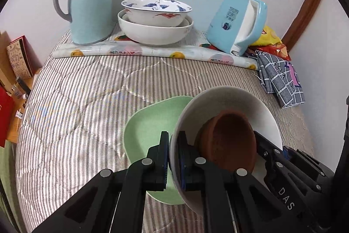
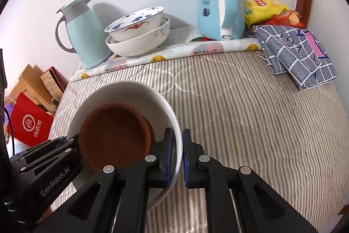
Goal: Organize plates and bowls
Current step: 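Lower the white bowl onto the pale-green plate stack with both tools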
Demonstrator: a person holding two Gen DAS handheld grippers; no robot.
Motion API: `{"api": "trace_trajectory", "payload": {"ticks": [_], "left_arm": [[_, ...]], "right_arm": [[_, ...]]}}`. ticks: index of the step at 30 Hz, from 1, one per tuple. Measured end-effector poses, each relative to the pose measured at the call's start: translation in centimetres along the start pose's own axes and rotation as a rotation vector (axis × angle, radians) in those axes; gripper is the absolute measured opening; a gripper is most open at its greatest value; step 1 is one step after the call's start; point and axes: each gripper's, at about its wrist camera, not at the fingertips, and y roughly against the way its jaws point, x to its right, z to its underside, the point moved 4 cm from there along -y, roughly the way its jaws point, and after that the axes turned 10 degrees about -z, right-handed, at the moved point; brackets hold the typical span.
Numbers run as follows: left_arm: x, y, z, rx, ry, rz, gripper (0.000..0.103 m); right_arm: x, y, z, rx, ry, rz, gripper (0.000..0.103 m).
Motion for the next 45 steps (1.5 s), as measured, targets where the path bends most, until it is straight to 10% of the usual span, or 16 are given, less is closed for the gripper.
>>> {"api": "trace_trajectory", "payload": {"ticks": [45], "left_arm": [[-2.4,-5.7,-0.4,-0.061,-0.008,-0.017,0.012]], "right_arm": [[-0.1,-6.4,0.2,-0.083,-0.013,-0.036,0.009]]}}
